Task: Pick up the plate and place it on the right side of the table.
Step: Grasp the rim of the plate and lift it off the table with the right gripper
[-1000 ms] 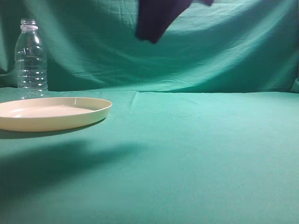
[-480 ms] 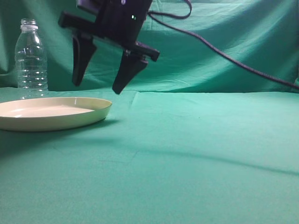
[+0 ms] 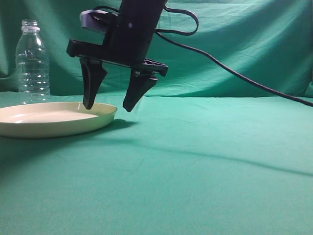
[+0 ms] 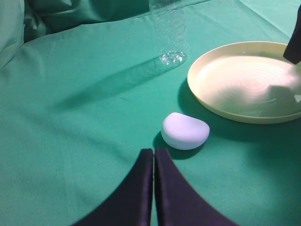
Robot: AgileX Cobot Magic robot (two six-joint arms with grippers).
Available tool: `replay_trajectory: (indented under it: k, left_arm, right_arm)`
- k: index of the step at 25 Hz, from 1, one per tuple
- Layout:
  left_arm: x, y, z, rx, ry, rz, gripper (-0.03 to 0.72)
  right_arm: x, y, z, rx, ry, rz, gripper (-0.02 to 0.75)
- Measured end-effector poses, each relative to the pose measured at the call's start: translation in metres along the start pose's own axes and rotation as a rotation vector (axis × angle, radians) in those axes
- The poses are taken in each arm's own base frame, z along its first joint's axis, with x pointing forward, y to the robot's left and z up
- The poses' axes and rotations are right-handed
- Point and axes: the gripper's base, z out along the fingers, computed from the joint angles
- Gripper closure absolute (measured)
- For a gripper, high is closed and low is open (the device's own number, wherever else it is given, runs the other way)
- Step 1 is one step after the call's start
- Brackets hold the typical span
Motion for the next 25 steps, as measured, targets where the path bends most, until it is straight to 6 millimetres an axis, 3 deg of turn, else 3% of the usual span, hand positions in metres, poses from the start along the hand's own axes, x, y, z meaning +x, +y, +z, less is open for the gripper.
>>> replay_trajectory:
  k: [19, 21, 22, 23, 25]
  left_arm:
    - [0.0, 0.0, 0.0, 0.0, 0.0, 0.0, 0.688]
    - [0.0, 0.0, 0.0, 0.0, 0.0, 0.0, 0.688]
    - [0.0, 0.0, 0.0, 0.0, 0.0, 0.0, 0.688]
    - [0.0, 0.0, 0.0, 0.0, 0.0, 0.0, 0.688]
    - [0.0, 0.0, 0.0, 0.0, 0.0, 0.0, 0.688]
  right_arm:
    - [0.001, -0.004, 0.019, 0.005, -0.002, 0.01, 0.246]
    - [0.001, -0.004, 0.02, 0.006, -0.005, 0.01, 0.388]
    - [0.001, -0.005, 0.021, 0.006, -0.003, 0.011, 0.559]
    - [0.002, -0.005, 0.022, 0.006, -0.001, 0.013, 0.63]
    - [0.001, -0.004, 0.022, -0.006, -0.007, 0.035, 0.684]
